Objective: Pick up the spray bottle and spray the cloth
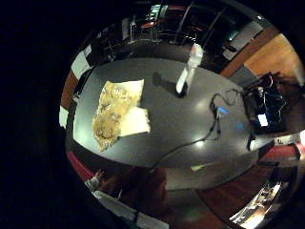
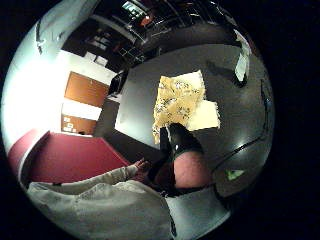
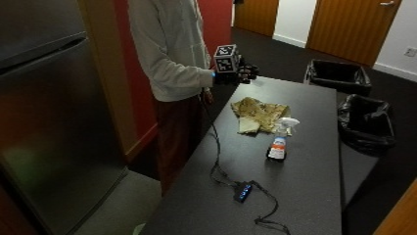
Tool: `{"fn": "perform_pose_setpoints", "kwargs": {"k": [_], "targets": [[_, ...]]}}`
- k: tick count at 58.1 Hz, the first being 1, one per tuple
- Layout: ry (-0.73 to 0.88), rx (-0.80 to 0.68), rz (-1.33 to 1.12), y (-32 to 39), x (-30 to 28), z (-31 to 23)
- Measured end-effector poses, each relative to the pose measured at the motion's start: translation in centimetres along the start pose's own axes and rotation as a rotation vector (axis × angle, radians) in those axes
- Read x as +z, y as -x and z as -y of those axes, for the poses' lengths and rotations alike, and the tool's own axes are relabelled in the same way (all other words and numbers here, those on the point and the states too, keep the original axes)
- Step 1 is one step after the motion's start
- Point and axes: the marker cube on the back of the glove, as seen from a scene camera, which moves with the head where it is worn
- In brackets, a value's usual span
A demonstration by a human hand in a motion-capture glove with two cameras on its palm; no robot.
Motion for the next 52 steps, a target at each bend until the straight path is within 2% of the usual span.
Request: {"fn": "perform_pose_setpoints", "kwargs": {"k": [12, 32, 52], "targets": [[-0.103, 0.125, 0.056, -3.0, -1.0, -0.3], [-0.307, 0.308, 0.267, -3.0, -1.1, 0.7], [-0.423, 0.480, 0.398, -6.4, 1.5, 1.9]]}}
